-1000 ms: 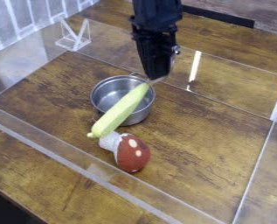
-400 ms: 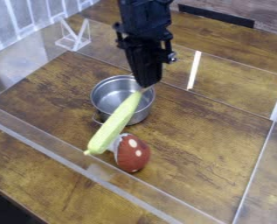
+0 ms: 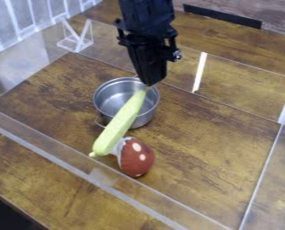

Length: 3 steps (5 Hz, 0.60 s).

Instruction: Move the green spoon to the left

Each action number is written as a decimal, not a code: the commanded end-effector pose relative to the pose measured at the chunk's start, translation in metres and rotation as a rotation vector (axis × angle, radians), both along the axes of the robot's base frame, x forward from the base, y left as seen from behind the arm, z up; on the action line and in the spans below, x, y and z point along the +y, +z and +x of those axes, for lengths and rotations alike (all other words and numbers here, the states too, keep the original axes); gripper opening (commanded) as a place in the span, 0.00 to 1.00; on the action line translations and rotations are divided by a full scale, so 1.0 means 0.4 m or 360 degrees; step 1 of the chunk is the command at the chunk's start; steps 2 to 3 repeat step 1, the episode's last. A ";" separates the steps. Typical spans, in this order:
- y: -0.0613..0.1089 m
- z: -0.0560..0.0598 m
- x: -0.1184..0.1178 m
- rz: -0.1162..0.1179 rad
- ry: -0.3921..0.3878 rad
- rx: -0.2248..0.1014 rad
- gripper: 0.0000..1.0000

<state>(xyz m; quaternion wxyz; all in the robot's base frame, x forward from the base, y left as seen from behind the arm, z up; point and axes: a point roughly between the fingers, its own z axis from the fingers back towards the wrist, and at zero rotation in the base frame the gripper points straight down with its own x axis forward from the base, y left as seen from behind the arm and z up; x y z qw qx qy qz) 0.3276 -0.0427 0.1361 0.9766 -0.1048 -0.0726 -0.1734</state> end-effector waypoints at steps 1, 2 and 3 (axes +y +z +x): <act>0.050 -0.030 0.011 -0.0011 -0.0029 -0.0142 0.00; 0.050 -0.030 0.011 -0.0011 -0.0029 -0.0142 0.00; 0.050 -0.030 0.011 -0.0011 -0.0029 -0.0142 0.00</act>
